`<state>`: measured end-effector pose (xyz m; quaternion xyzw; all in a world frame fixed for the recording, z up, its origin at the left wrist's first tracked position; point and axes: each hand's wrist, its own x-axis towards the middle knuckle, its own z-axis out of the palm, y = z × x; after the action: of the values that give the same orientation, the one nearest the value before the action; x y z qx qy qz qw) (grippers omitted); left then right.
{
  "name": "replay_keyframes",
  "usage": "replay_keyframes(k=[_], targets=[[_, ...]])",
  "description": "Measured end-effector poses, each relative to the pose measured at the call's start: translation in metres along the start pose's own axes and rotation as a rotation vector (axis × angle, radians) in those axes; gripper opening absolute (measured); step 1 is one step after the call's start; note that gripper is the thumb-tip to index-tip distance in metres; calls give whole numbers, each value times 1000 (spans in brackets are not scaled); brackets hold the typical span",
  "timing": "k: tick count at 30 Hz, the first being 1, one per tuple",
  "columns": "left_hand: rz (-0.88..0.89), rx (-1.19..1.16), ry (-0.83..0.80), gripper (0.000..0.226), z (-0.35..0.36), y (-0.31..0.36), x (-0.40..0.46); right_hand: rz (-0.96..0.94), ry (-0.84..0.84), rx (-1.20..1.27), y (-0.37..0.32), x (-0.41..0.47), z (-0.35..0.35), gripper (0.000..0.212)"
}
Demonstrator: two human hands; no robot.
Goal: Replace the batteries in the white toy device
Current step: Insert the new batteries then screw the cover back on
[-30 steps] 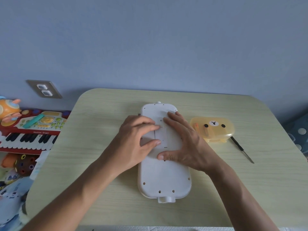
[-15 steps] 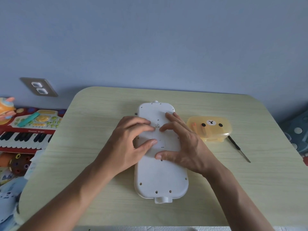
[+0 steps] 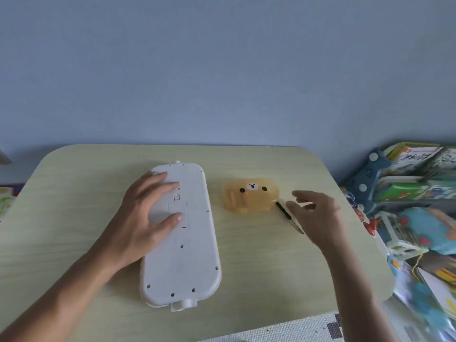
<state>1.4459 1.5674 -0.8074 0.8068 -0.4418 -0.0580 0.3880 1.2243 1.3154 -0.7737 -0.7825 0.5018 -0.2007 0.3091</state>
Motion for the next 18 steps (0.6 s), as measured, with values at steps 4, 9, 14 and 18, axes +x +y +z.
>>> replay_keyframes(k=[4, 9, 14, 18], targets=[[13, -14, -49, 78, -2, -5, -5, -86, 3, -142, 20, 0, 18, 28], [17, -2, -105, 90, -2, -9, -6, -140, 51, -243, 21, 2, 24, 7], [-9, -12, -111, 91, -3, -6, -7, -90, 126, -93, -7, -1, -6, 6], [-35, -10, -128, 94, -3, -6, -6, -151, 11, 550, -66, -17, -13, 9]])
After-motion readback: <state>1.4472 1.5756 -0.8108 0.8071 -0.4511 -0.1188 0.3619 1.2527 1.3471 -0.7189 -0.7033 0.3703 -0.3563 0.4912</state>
